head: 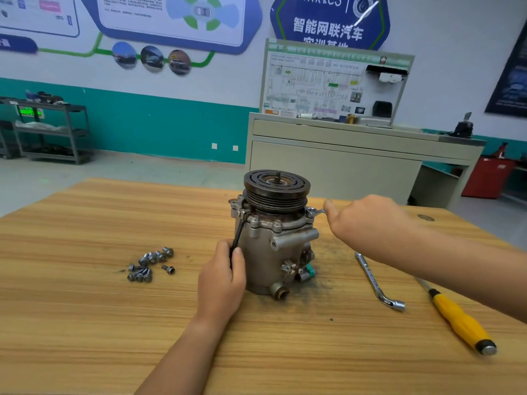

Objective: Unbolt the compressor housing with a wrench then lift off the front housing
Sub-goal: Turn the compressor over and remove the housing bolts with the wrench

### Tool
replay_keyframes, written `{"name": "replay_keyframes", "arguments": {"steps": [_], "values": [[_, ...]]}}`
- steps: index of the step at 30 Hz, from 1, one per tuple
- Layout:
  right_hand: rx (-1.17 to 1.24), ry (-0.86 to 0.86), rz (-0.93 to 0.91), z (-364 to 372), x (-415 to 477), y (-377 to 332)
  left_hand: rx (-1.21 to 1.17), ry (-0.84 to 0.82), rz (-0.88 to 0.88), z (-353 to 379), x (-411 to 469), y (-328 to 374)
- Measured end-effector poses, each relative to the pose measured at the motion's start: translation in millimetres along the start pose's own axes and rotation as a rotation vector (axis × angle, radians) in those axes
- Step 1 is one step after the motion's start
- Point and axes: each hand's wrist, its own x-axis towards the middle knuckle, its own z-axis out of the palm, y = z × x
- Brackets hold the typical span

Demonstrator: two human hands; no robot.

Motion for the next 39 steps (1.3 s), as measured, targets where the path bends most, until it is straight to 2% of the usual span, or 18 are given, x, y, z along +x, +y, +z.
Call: {"name": "replay_keyframes", "arguments": {"steps": [6, 12, 21, 25, 32, 34, 37, 39], "values": [[-0.073, 0.010, -0.081, -9, -2, -8, -0.006, -0.014, -0.001, 1, 0, -2], [-0.131, -0.014, -0.068, -9, 3, 7, 0.007, -0.028, -0.008, 3, 0, -3], [0.079, 0.082, 0.062, 34, 28, 20, -0.032, -0.036, -0.008, 0, 0, -5], [0.170, 0.248, 0.049, 47, 50, 25, -0.040, -0.038, -0.018, 2, 0, -5], [0.217, 0.380, 0.031, 47, 73, 15, -0.022, -0.037, -0.021, 1, -1, -4], [0.321, 0.401, 0.138, 48, 58, 22, -0.019, -0.036, -0.029, 1, 0, -3], [0.689, 0.545, 0.372, 43, 26, 25, -0.027, -0.025, -0.036, 1, 1, -2], [0.718, 0.513, 0.377, 42, 7, 21, -0.024, -0.016, -0.034, 1, 0, -2]]}}
